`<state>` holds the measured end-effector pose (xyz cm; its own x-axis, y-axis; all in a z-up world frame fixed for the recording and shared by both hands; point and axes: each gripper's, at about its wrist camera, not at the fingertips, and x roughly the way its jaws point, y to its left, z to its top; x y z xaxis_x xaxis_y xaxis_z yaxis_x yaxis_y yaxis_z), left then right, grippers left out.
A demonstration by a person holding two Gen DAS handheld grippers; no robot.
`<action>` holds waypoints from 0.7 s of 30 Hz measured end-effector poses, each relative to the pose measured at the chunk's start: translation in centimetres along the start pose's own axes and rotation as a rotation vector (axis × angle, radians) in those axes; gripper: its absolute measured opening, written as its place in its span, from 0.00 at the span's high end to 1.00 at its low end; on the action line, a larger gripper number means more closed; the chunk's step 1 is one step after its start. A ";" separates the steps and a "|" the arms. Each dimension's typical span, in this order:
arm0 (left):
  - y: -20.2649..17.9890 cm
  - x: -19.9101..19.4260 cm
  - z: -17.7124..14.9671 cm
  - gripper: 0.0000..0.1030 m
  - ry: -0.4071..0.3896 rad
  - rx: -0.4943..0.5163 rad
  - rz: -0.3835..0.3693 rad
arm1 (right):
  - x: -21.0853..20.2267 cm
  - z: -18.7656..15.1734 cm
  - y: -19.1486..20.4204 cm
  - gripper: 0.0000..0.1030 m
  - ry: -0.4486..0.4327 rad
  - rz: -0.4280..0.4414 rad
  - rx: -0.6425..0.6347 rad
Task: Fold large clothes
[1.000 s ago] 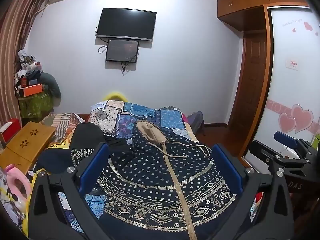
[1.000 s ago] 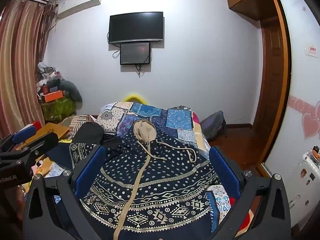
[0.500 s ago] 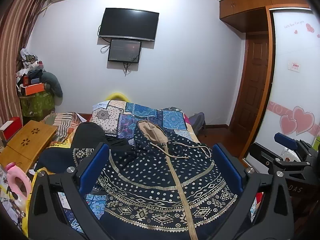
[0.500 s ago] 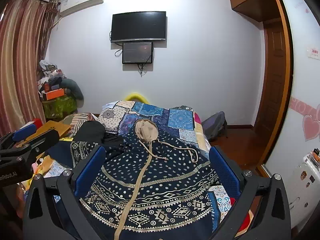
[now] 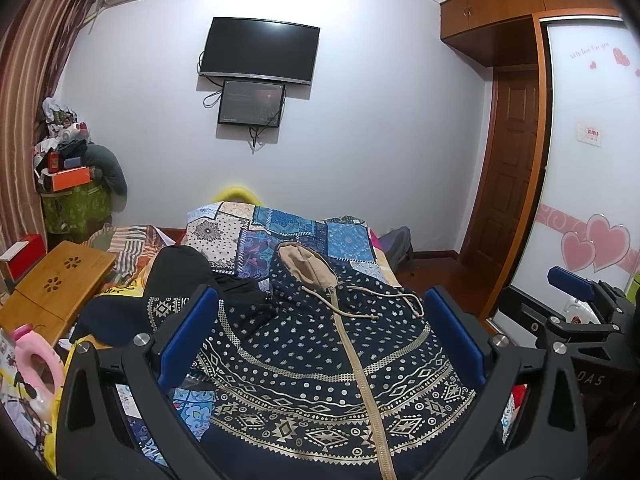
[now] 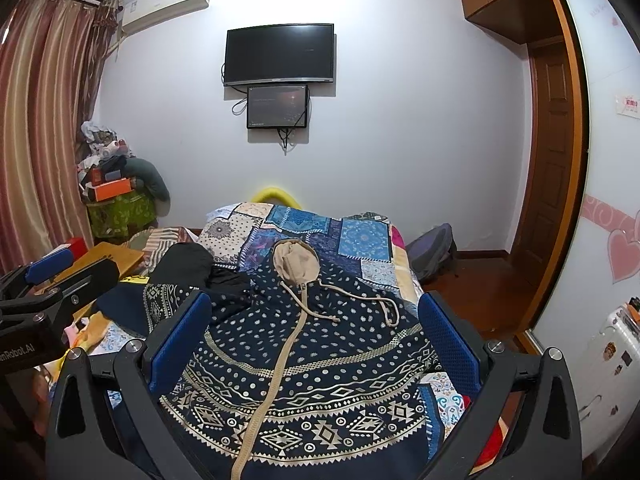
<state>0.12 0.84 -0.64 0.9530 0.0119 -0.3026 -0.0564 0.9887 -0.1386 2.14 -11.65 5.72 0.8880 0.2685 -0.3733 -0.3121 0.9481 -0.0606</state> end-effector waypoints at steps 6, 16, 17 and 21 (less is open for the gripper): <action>0.0 -0.1 0.0 0.00 -0.002 -0.002 0.002 | 0.1 0.1 -0.1 0.00 0.004 0.011 -0.002; 0.0 -0.2 0.1 0.00 -0.002 -0.003 0.002 | 0.0 0.1 -0.1 0.00 0.005 0.013 -0.003; 0.1 -0.2 0.1 0.00 -0.002 -0.003 0.002 | 0.0 0.1 -0.1 0.00 0.005 0.012 -0.002; 0.2 -0.3 0.2 0.00 -0.002 -0.004 0.002 | 0.0 0.1 -0.1 0.00 0.006 0.012 -0.002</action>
<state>-0.10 1.03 -0.42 0.9536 0.0139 -0.3006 -0.0592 0.9881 -0.1421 2.22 -11.70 5.80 0.8822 0.2791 -0.3791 -0.3236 0.9444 -0.0578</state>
